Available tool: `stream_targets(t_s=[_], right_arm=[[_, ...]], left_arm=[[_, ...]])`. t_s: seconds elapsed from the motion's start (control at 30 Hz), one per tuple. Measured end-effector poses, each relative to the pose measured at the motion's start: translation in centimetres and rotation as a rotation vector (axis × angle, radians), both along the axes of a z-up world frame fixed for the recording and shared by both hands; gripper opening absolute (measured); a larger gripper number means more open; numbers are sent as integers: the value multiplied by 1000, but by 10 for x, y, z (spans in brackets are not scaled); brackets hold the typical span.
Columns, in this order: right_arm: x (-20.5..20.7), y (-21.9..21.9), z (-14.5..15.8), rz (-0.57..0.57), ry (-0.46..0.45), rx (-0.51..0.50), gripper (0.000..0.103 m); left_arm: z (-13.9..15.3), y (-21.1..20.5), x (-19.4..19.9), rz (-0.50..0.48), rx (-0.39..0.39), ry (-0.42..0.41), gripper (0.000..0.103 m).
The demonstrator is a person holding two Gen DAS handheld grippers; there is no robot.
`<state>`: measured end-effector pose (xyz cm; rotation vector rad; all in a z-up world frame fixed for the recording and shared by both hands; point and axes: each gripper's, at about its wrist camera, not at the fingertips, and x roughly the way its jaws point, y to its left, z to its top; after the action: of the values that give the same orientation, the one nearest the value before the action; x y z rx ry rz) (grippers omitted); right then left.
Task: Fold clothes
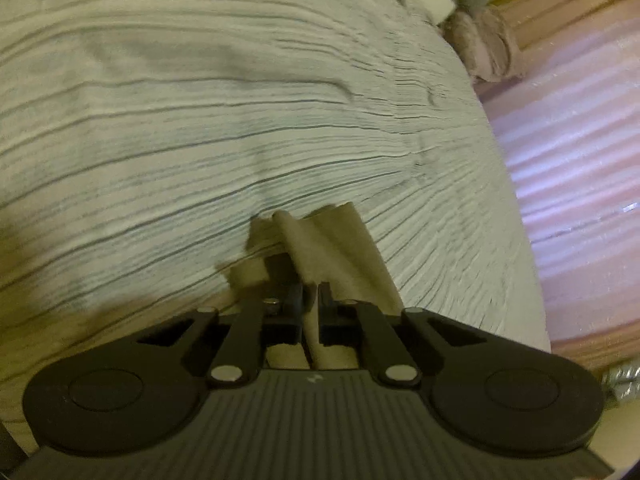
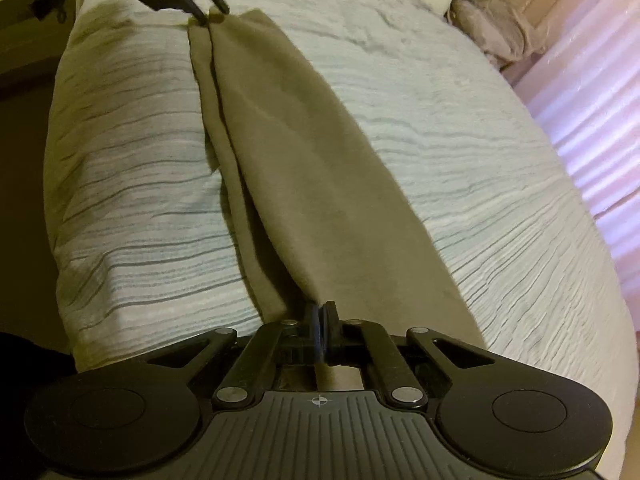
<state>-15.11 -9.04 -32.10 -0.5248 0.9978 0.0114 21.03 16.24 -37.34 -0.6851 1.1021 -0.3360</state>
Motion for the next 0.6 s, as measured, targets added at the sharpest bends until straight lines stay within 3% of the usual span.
stream_targets(t_s=[0.07, 0.1, 0.17, 0.37, 0.43, 0.5, 0.6], right_arm=[[-1, 0, 2, -1, -5, 4, 0], [-1, -1, 3, -3, -7, 8, 0], [-1, 0, 3, -4, -7, 12, 0], [2, -2, 2, -15, -6, 17, 1], [2, -3, 2, -14, -6, 18, 1], [2, -5, 4, -22, -12, 24, 0], [-1, -8, 12, -25, -48, 14, 0]], left_arm=[[0, 2, -2, 7, -9, 13, 6], [-1, 2, -3, 16, -11, 22, 15], [-4, 5, -4, 52, -29, 23, 21], [-9, 0, 3, 66, -10, 18, 24], [-12, -2, 5, 56, 2, 11, 22], [-12, -2, 8, 35, -16, -4, 0], [3, -1, 5, 16, -49, -76, 0]])
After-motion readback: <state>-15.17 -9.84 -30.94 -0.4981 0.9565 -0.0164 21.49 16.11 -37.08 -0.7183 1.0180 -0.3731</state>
